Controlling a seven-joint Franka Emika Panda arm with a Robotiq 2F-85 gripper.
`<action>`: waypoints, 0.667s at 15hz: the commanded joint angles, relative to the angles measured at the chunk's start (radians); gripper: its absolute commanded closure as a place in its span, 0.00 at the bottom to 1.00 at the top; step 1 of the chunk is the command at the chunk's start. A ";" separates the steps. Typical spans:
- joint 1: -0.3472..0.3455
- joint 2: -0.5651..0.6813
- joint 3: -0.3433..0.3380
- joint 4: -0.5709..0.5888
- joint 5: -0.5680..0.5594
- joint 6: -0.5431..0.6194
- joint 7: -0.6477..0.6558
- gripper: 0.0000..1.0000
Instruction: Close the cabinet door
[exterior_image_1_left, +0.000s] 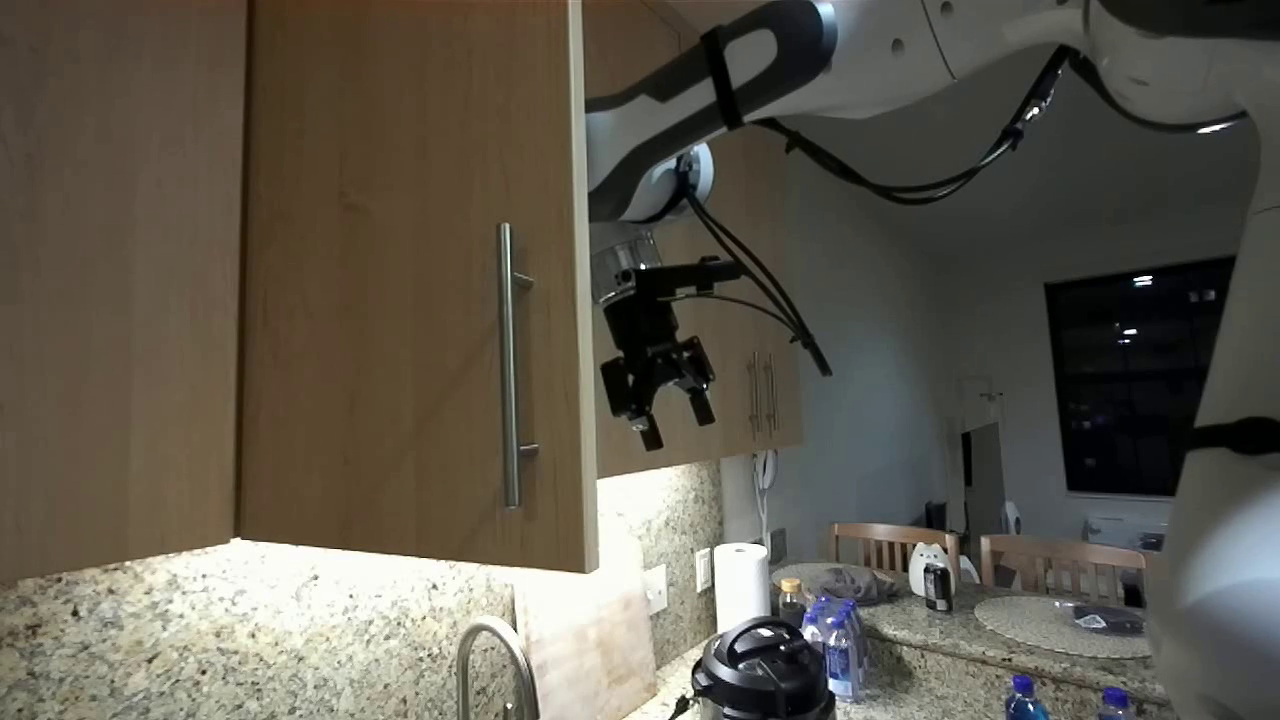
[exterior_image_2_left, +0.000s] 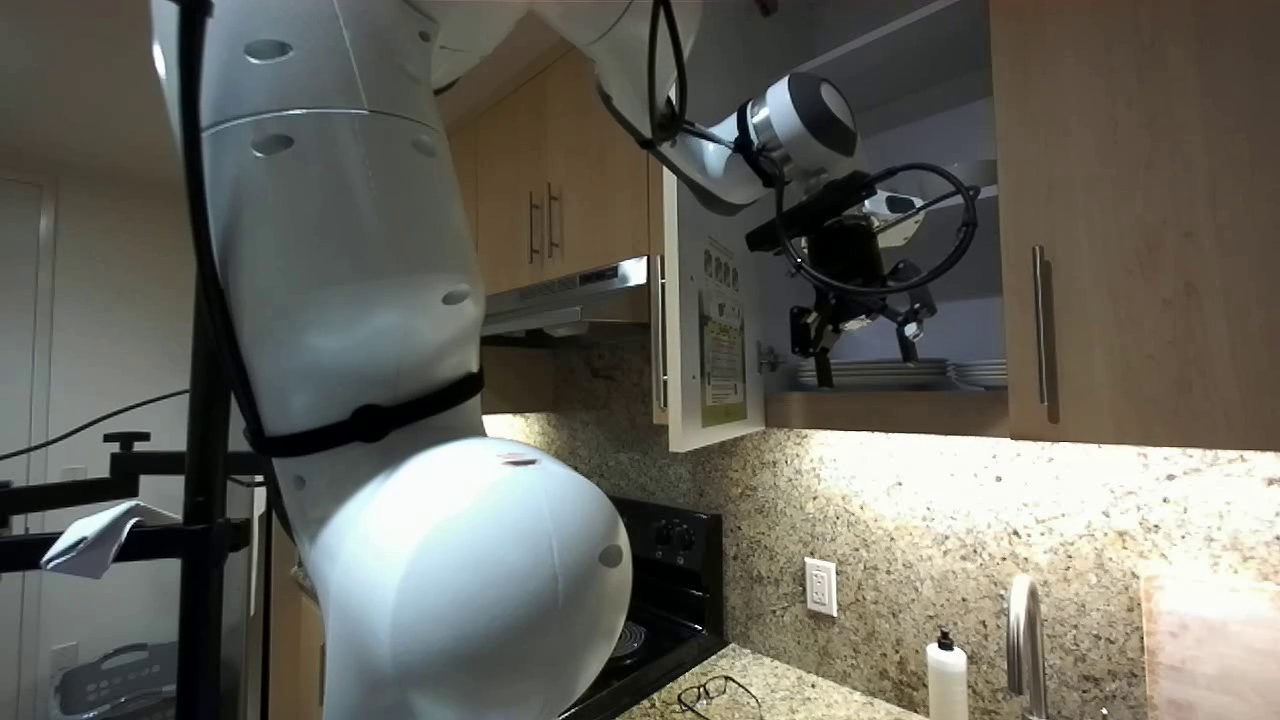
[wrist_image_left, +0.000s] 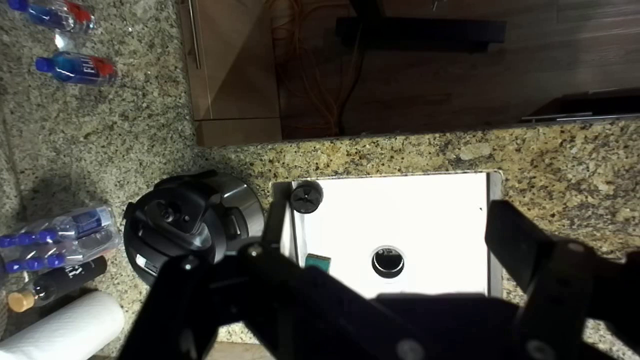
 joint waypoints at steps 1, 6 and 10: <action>0.014 -0.063 -0.022 -0.061 0.010 0.024 0.004 0.00; 0.009 -0.157 -0.049 -0.124 0.010 0.048 -0.014 0.00; 0.017 -0.275 -0.056 -0.197 -0.003 0.062 -0.043 0.00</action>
